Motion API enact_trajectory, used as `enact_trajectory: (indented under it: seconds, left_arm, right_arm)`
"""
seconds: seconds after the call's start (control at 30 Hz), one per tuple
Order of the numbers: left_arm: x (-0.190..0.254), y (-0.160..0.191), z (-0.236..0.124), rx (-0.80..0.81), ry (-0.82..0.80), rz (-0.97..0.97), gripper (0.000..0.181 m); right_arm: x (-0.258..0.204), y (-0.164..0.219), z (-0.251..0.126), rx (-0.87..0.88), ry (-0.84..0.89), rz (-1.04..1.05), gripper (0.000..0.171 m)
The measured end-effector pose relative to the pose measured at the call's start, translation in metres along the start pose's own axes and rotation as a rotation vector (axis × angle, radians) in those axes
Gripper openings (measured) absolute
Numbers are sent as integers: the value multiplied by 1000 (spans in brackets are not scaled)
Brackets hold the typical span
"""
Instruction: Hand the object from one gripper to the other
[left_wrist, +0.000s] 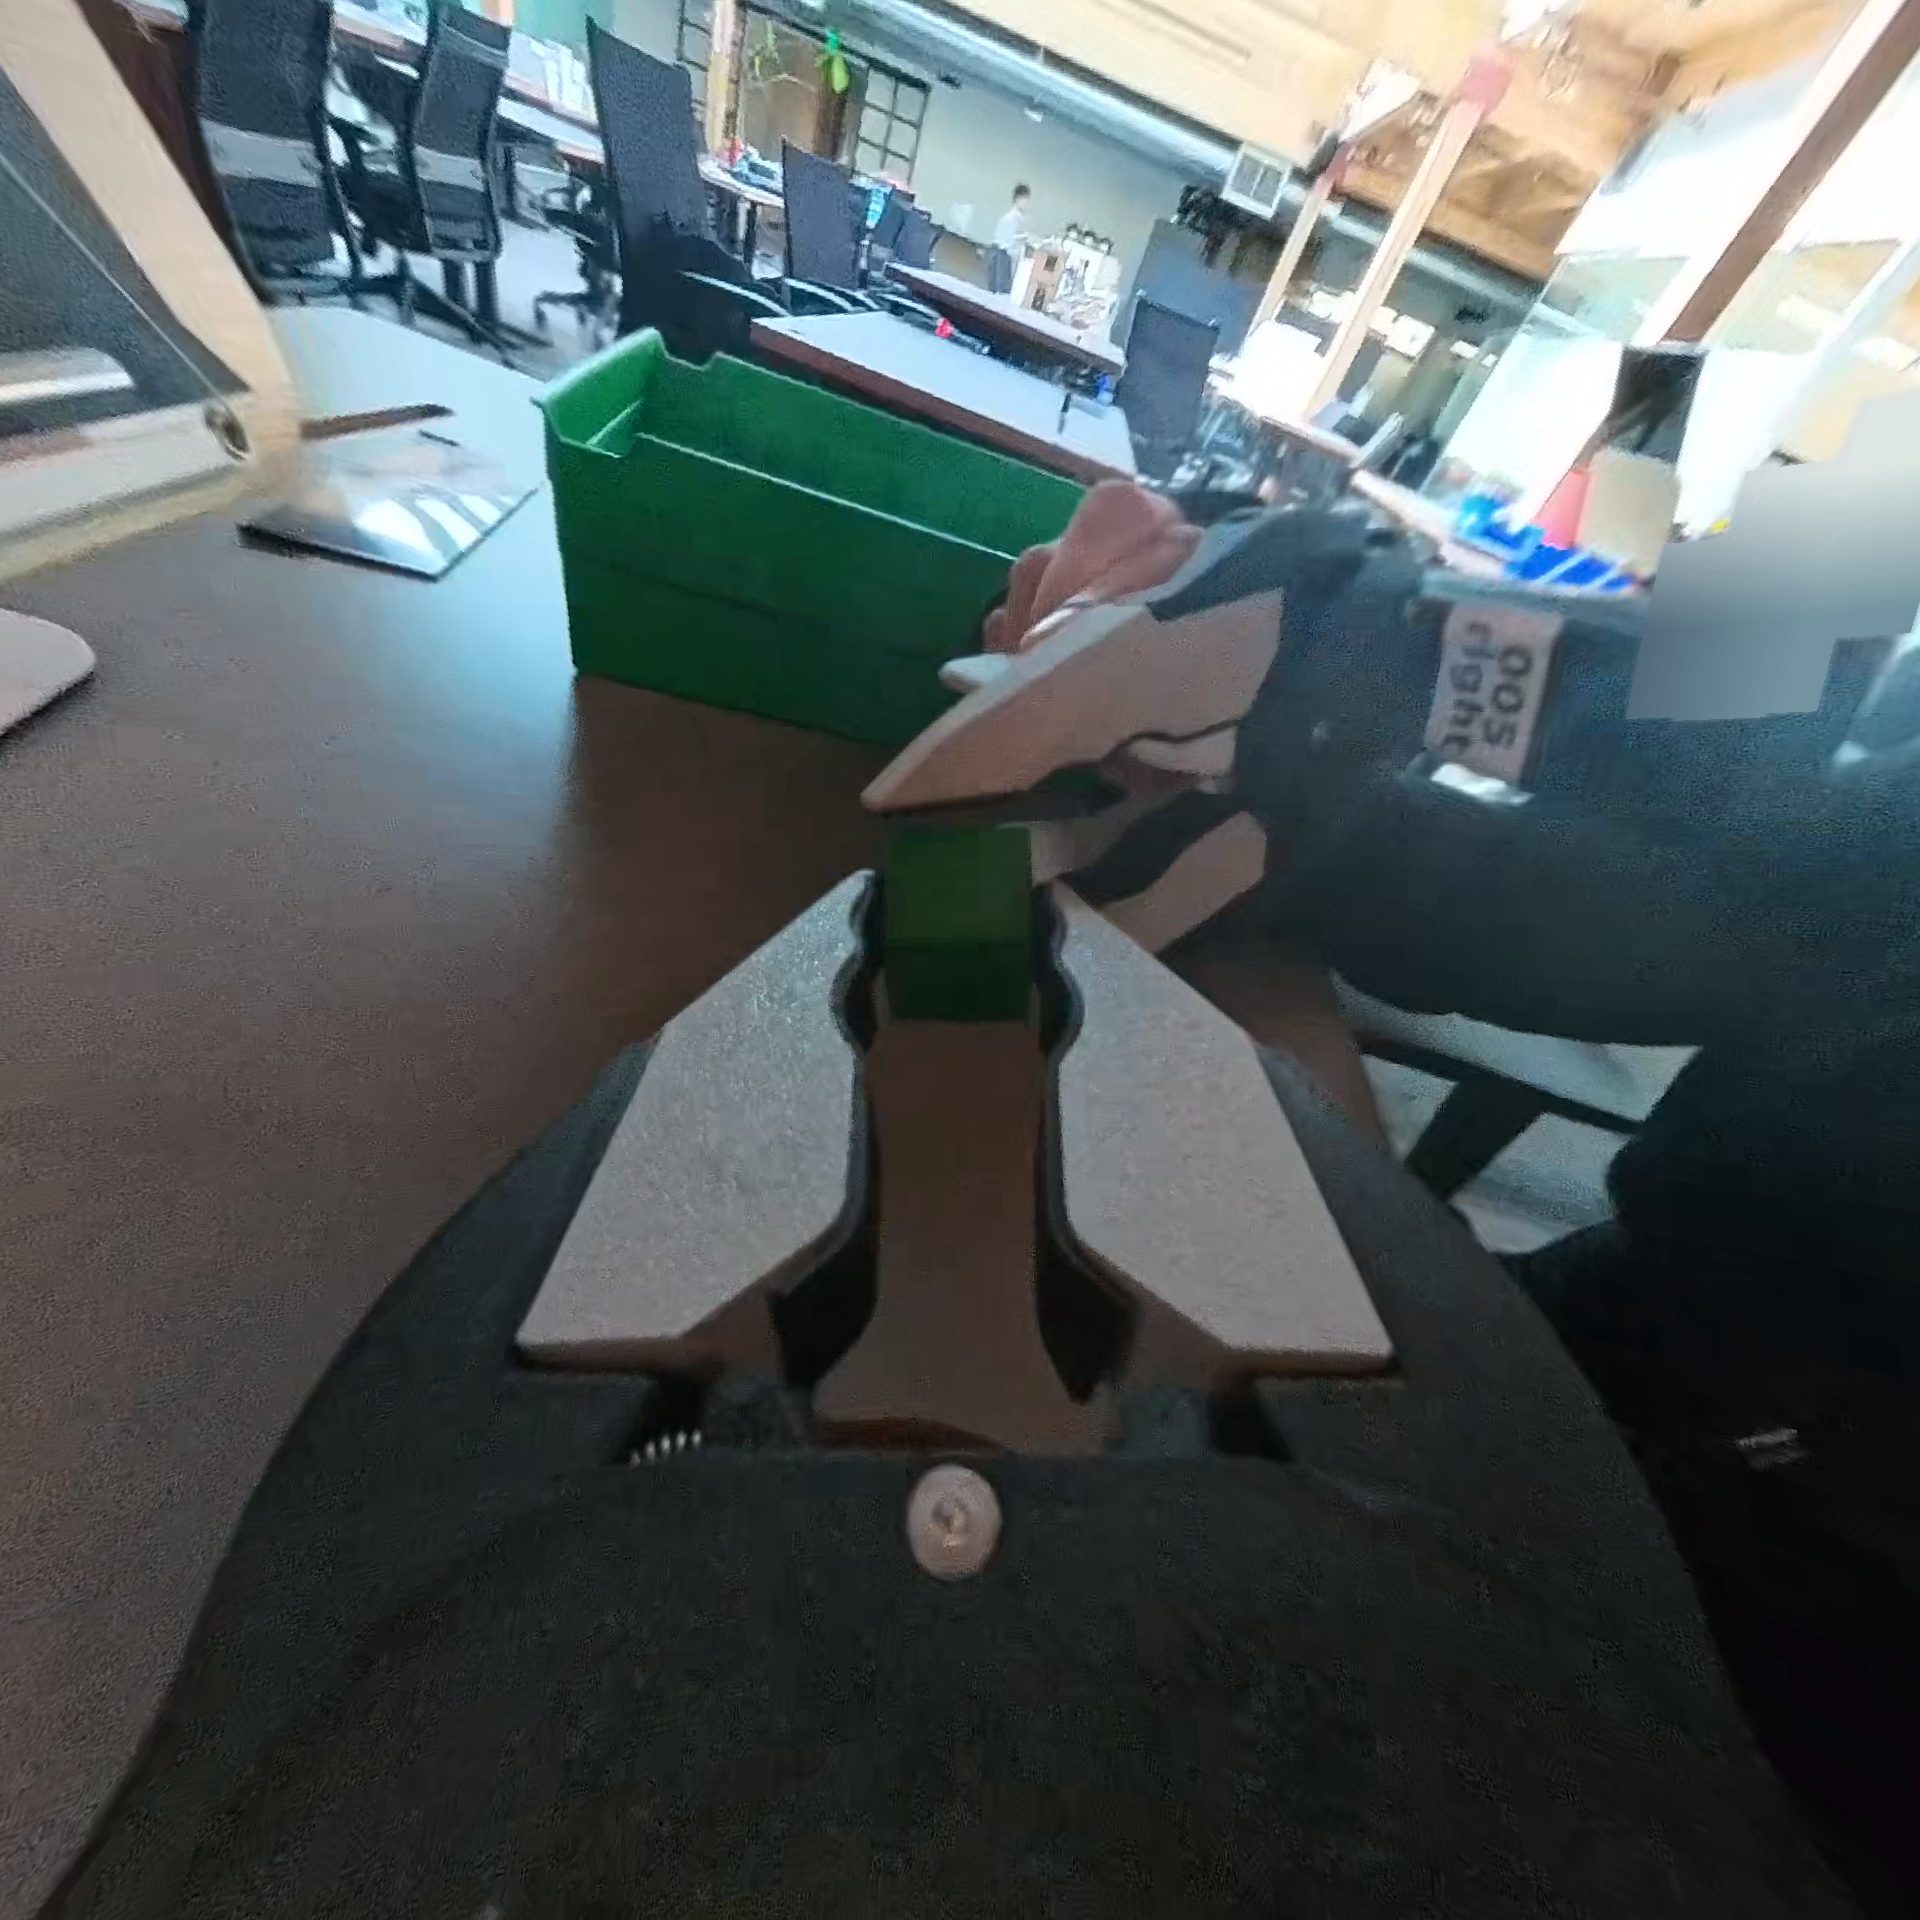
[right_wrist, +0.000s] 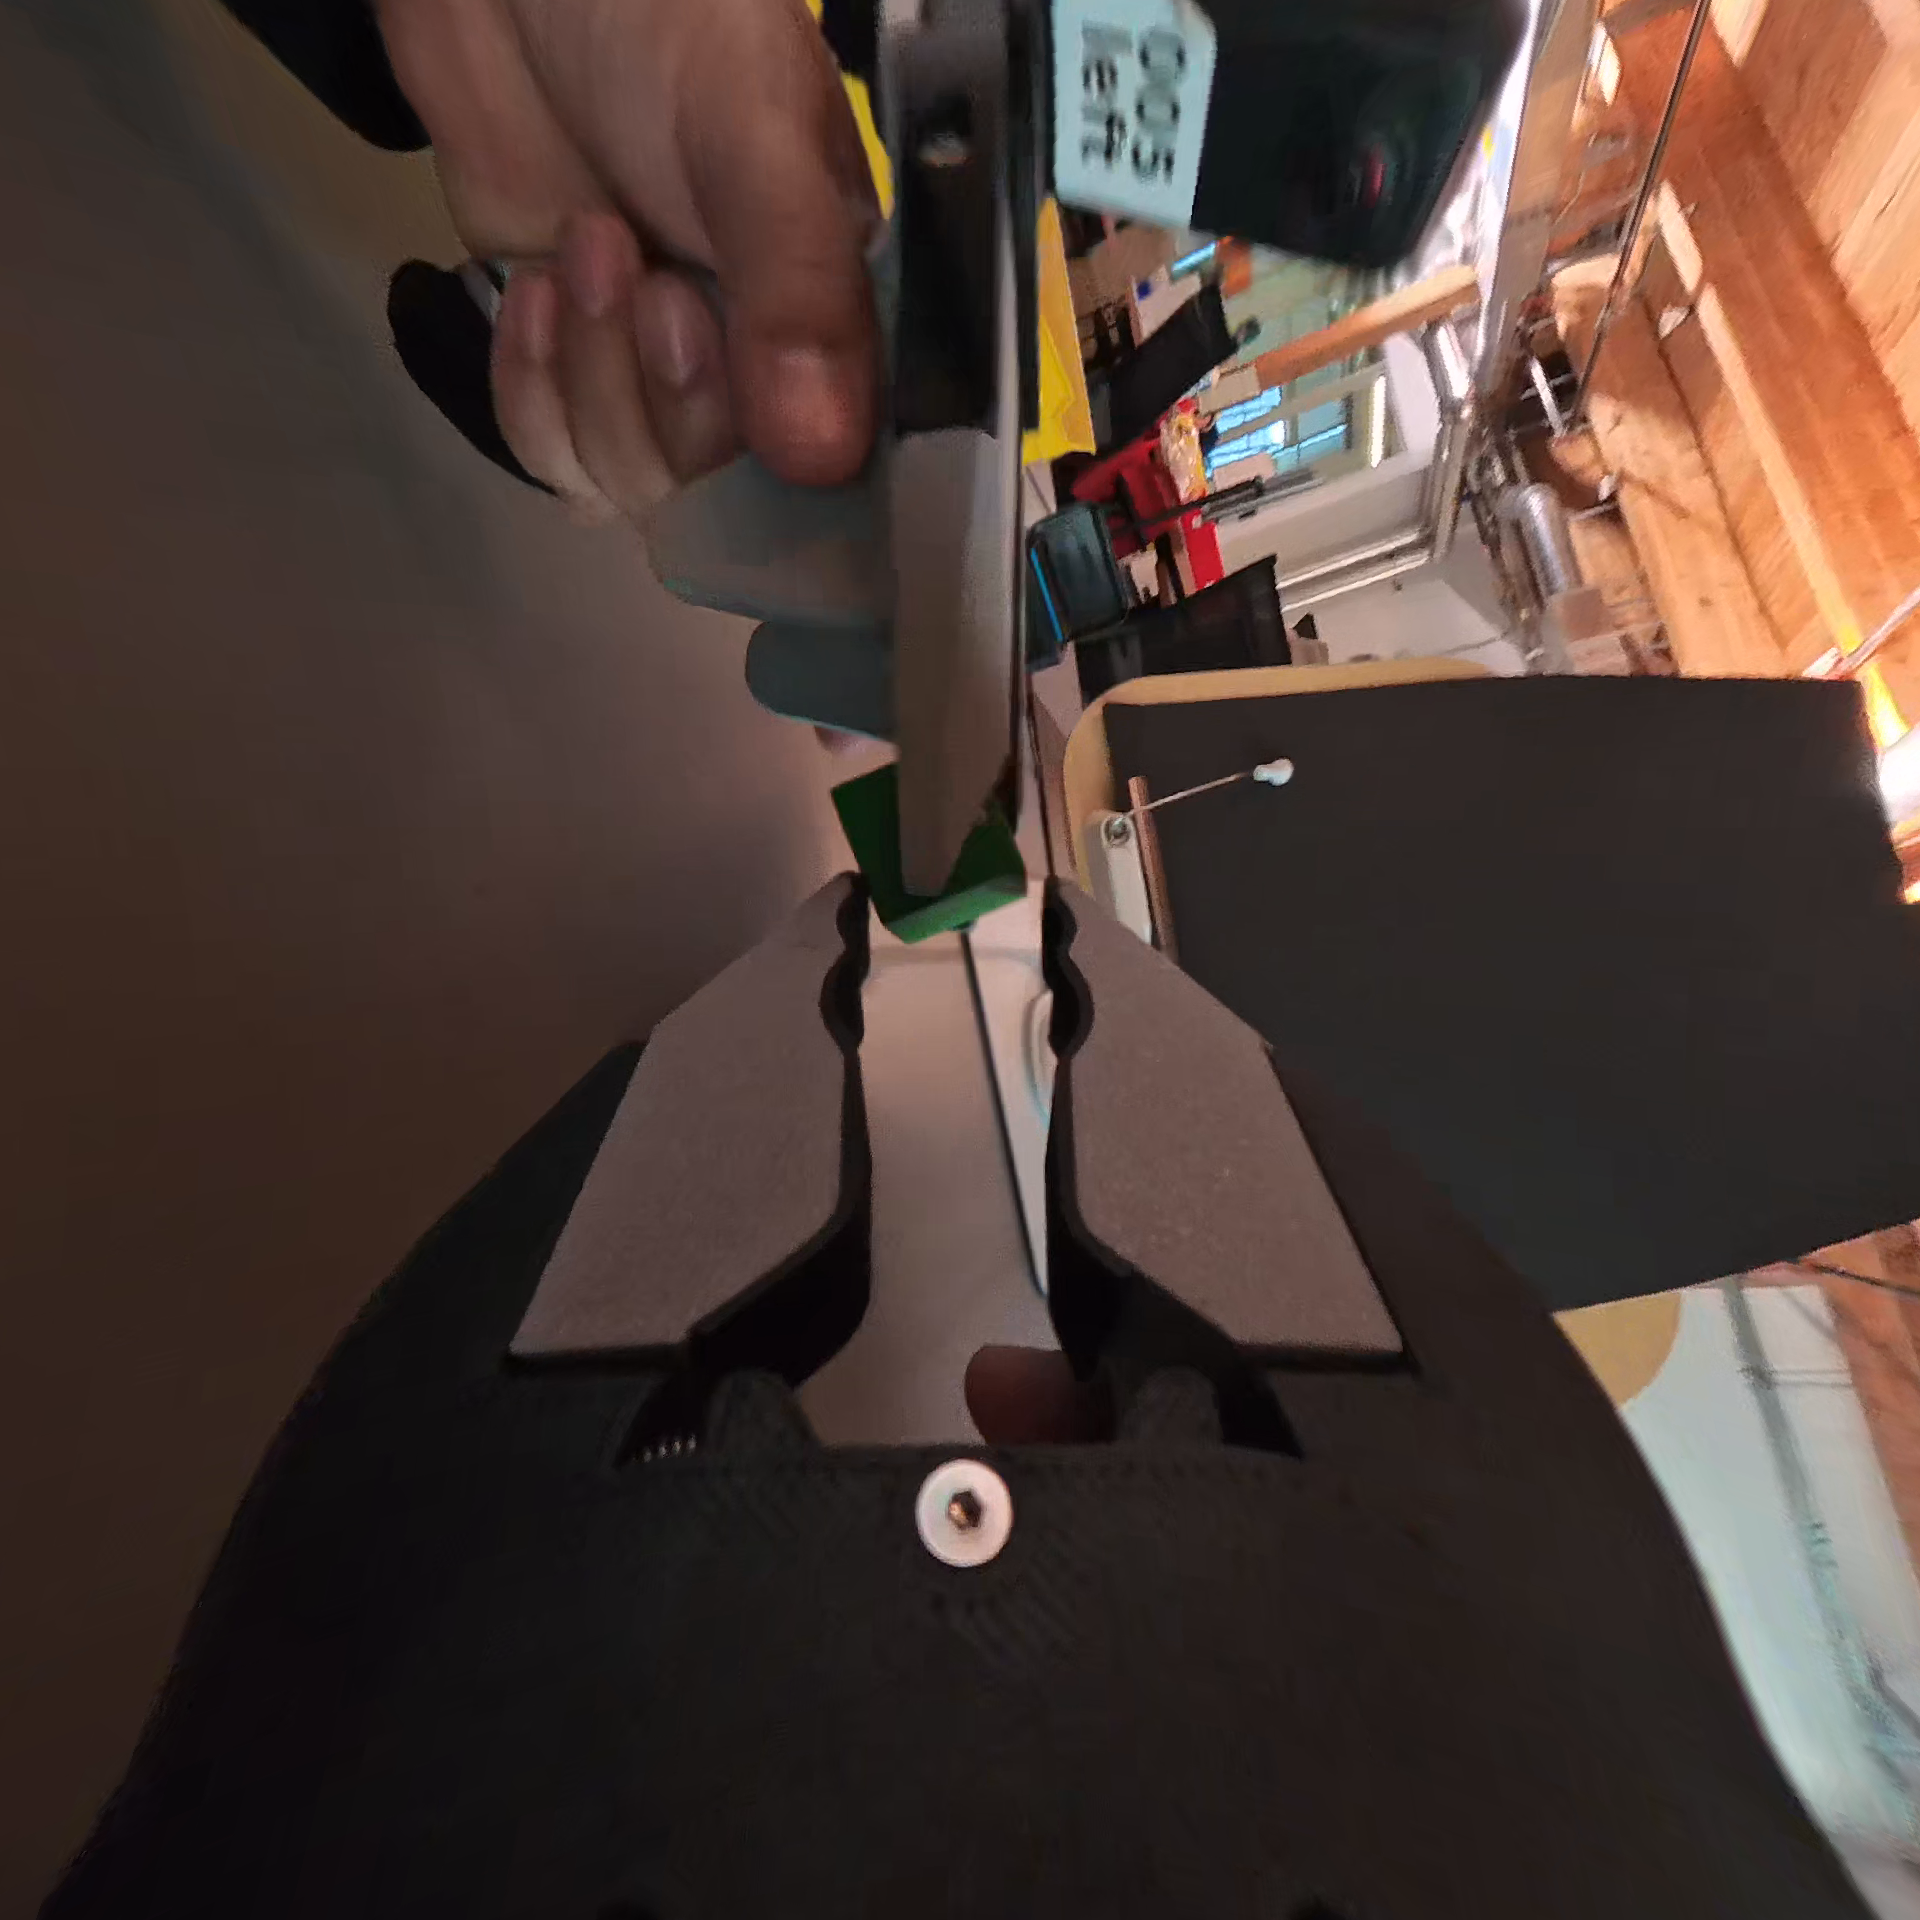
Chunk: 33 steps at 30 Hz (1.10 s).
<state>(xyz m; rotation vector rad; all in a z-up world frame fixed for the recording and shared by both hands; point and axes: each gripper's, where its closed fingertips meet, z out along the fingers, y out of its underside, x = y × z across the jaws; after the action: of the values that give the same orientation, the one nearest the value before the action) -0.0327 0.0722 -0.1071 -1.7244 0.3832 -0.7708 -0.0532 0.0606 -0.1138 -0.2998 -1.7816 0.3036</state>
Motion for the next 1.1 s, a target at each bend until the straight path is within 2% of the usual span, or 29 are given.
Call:
enact_trajectory:
  seconds: [0.03, 0.1, 0.17, 0.23, 0.33, 0.4, 0.43, 0.5, 0.53, 0.6, 0.63, 0.7, 0.77, 0.83, 0.97, 1.03, 1.1]
  left_arm:
    - [-2, 0, 0, -11, -44, 66, 26]
    - [-10, -7, -4, -6, -187, 277, 26]
    - [-15, -17, -10, 12, -370, 578, 25]
    - [-14, -21, -14, -2, -512, 836, 26]
    - [9, -16, -6, 3, -516, 1164, 25]
    - [15, -19, -5, 22, -549, 1255, 25]
    - [16, -19, -6, 23, -560, 1278, 26]
    - [17, -19, -6, 11, -573, 1343, 25]
    - [17, -17, -6, -1, -579, 1372, 25]
    - [22, -14, -4, -6, -576, 1418, 25]
    - [22, -12, -3, -21, -580, 1421, 26]
    - [16, -11, -3, -44, -606, 1357, 26]
    - [5, -15, -4, -15, -639, 1207, 32]
    - [-2, -13, -4, 6, -527, 920, 37]
    - [-7, -12, -4, 46, -262, 359, 49]
    - [-8, -12, -3, 72, -161, 161, 57]
    - [-7, -13, 0, 96, -96, 48, 54]
  right_arm:
    - [1, 3, 0, -6, -8, 37, 34]
    - [7, 14, -1, -19, -29, 153, 29]
    - [5, 24, -1, -13, -145, 393, 20]
    - [6, 21, -4, 60, -275, 690, 33]
    - [14, 6, -16, 227, -452, 1019, 36]
    - [12, -3, -19, 283, -573, 1158, 45]
    - [9, -8, -22, 315, -632, 1203, 39]
    - [10, -23, -27, 407, -730, 1281, 55]
    - [11, -28, -28, 438, -762, 1316, 51]
    - [9, -30, -24, 445, -786, 1373, 24]
    - [7, -29, -21, 430, -791, 1388, 24]
    - [5, -24, -18, 397, -757, 1352, 23]
    - [10, -16, -15, 363, -639, 1236, 24]
    - [18, -7, -12, 305, -464, 1047, 23]
    - [30, 11, -9, 115, -79, 483, 23]
    - [23, 5, -6, 71, 5, 248, 23]
    - [15, 2, 0, 27, 59, 90, 24]
